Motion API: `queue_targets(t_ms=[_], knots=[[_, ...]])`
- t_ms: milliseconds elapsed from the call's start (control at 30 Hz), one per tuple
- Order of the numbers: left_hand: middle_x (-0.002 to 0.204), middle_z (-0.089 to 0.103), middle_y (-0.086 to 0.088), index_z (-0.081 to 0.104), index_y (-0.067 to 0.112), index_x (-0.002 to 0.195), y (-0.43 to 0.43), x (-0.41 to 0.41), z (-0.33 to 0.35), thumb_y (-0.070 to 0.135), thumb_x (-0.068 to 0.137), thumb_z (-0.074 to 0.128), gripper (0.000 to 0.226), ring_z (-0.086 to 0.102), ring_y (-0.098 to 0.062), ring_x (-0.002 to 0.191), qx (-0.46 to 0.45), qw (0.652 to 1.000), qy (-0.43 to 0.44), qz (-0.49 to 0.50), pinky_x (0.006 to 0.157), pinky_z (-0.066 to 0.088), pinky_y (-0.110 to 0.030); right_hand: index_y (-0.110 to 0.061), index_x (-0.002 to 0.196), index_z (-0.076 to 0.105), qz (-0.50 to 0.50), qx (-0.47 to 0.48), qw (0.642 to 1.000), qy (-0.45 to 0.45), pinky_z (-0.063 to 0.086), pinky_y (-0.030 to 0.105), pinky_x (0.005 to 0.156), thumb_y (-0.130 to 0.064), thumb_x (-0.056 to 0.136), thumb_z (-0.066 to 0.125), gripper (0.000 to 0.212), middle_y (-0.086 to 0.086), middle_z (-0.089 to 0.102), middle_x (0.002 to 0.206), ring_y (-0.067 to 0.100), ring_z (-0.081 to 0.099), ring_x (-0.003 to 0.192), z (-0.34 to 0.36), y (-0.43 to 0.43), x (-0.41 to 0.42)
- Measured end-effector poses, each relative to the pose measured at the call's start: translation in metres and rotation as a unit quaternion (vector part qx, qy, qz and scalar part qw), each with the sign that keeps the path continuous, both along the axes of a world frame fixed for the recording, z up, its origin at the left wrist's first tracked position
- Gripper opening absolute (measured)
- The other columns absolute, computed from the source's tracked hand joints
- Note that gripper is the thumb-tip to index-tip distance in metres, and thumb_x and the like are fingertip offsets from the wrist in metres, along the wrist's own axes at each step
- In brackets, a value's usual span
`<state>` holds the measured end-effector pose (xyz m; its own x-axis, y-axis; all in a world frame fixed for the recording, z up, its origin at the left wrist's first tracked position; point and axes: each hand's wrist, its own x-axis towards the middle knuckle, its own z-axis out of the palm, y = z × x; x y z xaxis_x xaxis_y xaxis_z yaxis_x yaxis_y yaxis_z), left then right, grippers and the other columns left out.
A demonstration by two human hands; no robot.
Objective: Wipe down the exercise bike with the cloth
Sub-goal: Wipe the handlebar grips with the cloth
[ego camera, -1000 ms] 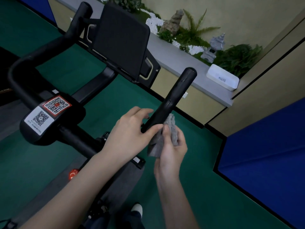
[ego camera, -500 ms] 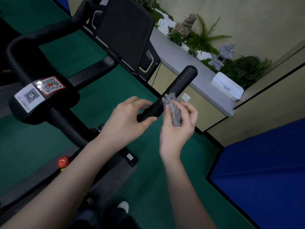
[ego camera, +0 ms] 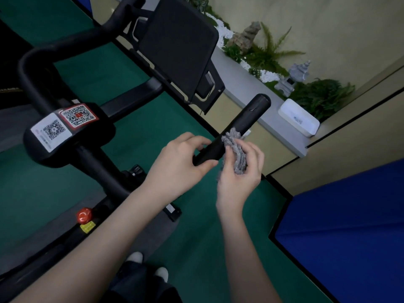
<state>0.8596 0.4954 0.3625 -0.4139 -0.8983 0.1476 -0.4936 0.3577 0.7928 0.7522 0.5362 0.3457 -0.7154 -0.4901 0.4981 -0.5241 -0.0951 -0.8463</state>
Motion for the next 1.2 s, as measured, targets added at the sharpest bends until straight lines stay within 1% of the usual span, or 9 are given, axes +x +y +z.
queue_targets(t_ms=[67,167,300,467,567,667,833,1033,1200], knots=[[0.099,0.059,0.009,0.064,0.027,0.116,0.0,0.0,0.001,0.038,0.078,0.072,0.04,0.055,-0.012,0.082,0.006,1.0,0.006,0.0,0.081,0.048,-0.03,0.0,0.096,0.071,0.0,0.019,0.999,0.045,0.042,0.008,0.083,0.008,0.08,0.069,0.019,0.011,0.055,0.099,-0.003,0.054,0.093,0.003,0.001,-0.002],[0.099,0.058,0.008,0.064,0.027,0.115,-0.003,0.0,0.003,0.037,0.077,0.073,0.039,0.056,-0.015,0.085,0.018,1.0,0.014,-0.002,0.082,0.048,-0.031,0.004,0.096,0.071,0.006,0.059,0.988,0.144,0.044,0.007,0.081,0.01,0.077,0.07,0.02,0.02,0.059,0.096,0.016,0.058,0.09,0.015,-0.005,-0.014],[0.102,0.058,0.008,0.063,0.028,0.116,-0.003,-0.001,0.005,0.04,0.078,0.073,0.041,0.058,-0.019,0.089,0.036,0.999,0.021,-0.005,0.083,0.049,-0.034,0.002,0.098,0.071,-0.049,0.065,0.973,0.215,0.035,-0.001,0.082,0.005,0.077,0.072,0.021,0.023,0.059,0.097,0.016,0.055,0.092,0.043,-0.025,-0.036],[0.107,0.057,0.005,0.06,0.025,0.12,-0.003,0.001,0.005,0.041,0.079,0.072,0.045,0.059,-0.02,0.092,0.044,0.999,0.025,-0.02,0.084,0.05,-0.038,0.0,0.095,0.073,-0.022,0.099,0.947,0.305,0.047,0.027,0.078,0.006,0.075,0.073,0.021,0.017,0.064,0.094,0.032,0.059,0.091,0.05,-0.026,-0.037],[0.109,0.056,0.005,0.06,0.024,0.121,-0.005,0.001,0.006,0.042,0.079,0.072,0.048,0.059,-0.021,0.094,0.041,0.998,0.027,-0.028,0.084,0.05,-0.038,-0.004,0.094,0.074,0.077,0.15,0.905,0.39,0.043,0.021,0.079,0.007,0.073,0.073,0.024,0.01,0.069,0.093,0.031,0.058,0.089,0.05,-0.015,-0.033],[0.105,0.057,0.007,0.061,0.025,0.12,-0.01,0.003,0.005,0.045,0.078,0.073,0.048,0.059,-0.017,0.09,0.046,0.998,0.032,-0.038,0.081,0.05,-0.036,-0.006,0.094,0.074,0.125,0.193,0.878,0.42,0.039,0.018,0.079,0.006,0.073,0.071,0.025,0.008,0.07,0.091,0.031,0.058,0.089,0.066,-0.02,-0.038],[0.097,0.054,0.014,0.064,0.028,0.115,-0.017,0.005,0.001,0.045,0.074,0.076,0.045,0.051,-0.009,0.077,0.083,0.994,0.054,-0.051,0.077,0.05,-0.03,-0.006,0.094,0.075,0.099,0.227,0.877,0.411,0.037,0.022,0.077,0.001,0.076,0.073,0.019,0.009,0.07,0.089,0.03,0.059,0.089,0.082,-0.032,-0.039],[0.096,0.062,0.01,0.068,0.027,0.108,-0.022,0.005,-0.004,0.041,0.068,0.081,0.044,0.054,-0.006,0.076,0.148,0.984,0.095,-0.042,0.075,0.046,-0.023,-0.01,0.087,0.071,0.203,0.343,0.811,0.428,0.044,0.03,0.074,-0.002,0.076,0.071,0.014,-0.003,0.065,0.08,0.023,0.056,0.09,0.088,-0.04,-0.027],[0.095,0.065,0.012,0.069,0.024,0.108,-0.024,0.006,-0.006,0.037,0.068,0.083,0.044,0.055,-0.004,0.076,0.202,0.971,0.12,-0.04,0.074,0.044,-0.019,-0.015,0.09,0.073,0.224,0.403,0.756,0.465,0.041,0.038,0.086,-0.009,0.079,0.068,0.013,0.001,0.069,0.082,0.024,0.058,0.09,0.093,-0.05,-0.019]])
